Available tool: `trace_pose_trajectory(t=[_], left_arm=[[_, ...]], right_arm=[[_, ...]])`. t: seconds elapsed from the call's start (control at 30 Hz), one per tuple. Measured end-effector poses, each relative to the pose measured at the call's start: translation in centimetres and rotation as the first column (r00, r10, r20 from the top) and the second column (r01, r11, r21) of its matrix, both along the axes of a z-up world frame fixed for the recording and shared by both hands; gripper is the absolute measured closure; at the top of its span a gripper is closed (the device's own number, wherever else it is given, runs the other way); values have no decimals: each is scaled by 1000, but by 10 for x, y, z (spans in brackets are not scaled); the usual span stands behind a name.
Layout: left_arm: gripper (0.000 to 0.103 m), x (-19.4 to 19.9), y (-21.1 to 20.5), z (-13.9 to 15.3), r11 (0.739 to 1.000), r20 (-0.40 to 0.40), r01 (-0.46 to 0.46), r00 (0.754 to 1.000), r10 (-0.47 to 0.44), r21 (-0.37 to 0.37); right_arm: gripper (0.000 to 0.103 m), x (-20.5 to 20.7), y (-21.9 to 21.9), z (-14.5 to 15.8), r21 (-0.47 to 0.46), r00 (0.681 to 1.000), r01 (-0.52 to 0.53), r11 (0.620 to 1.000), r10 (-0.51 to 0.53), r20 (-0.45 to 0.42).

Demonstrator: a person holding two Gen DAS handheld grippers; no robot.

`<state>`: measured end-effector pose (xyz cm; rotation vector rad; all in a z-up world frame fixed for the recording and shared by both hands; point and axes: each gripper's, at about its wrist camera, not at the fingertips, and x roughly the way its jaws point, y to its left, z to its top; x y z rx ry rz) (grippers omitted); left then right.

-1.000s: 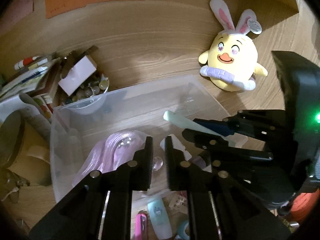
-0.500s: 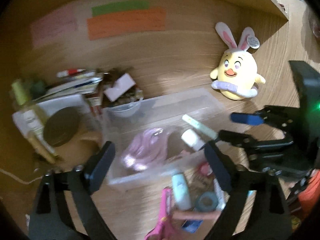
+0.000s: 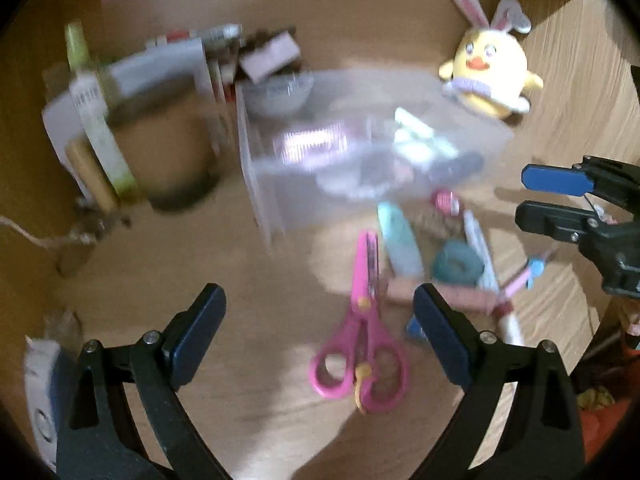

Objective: Organize objects
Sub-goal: 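Grasp the pink scissors with the left tool while the right grasps the peach lip gloss tube, then carry scissors and lip gloss into the clear box and release both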

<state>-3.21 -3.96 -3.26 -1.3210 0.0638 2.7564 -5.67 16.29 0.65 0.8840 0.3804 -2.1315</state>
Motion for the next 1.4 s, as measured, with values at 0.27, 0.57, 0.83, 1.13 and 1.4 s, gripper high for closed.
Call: trace_pose_trajectory(t=[0.27, 0.57, 0.83, 1.13, 1.4], left_arm=[[40, 0, 5, -29, 999, 66, 17, 998, -20, 36], [64, 12, -6, -29, 999, 49, 21, 999, -22, 29], [64, 18, -15, -28, 999, 63, 30, 998, -31, 18], [85, 5, -5, -30, 1000, 22, 22, 1000, -21, -22], [85, 18, -17, -11, 999, -32, -33, 999, 33, 22]], right_arm=[[63, 24, -27, -26, 54, 993, -108, 993, 105, 50], [80, 30, -59, -39, 119, 981, -195, 974, 191, 45], [80, 25, -74, -53, 199, 979, -205, 958, 197, 58], [89, 24, -75, -61, 190, 979, -201, 961, 191, 71], [89, 18, -59, -50, 88, 988, -140, 986, 133, 75]])
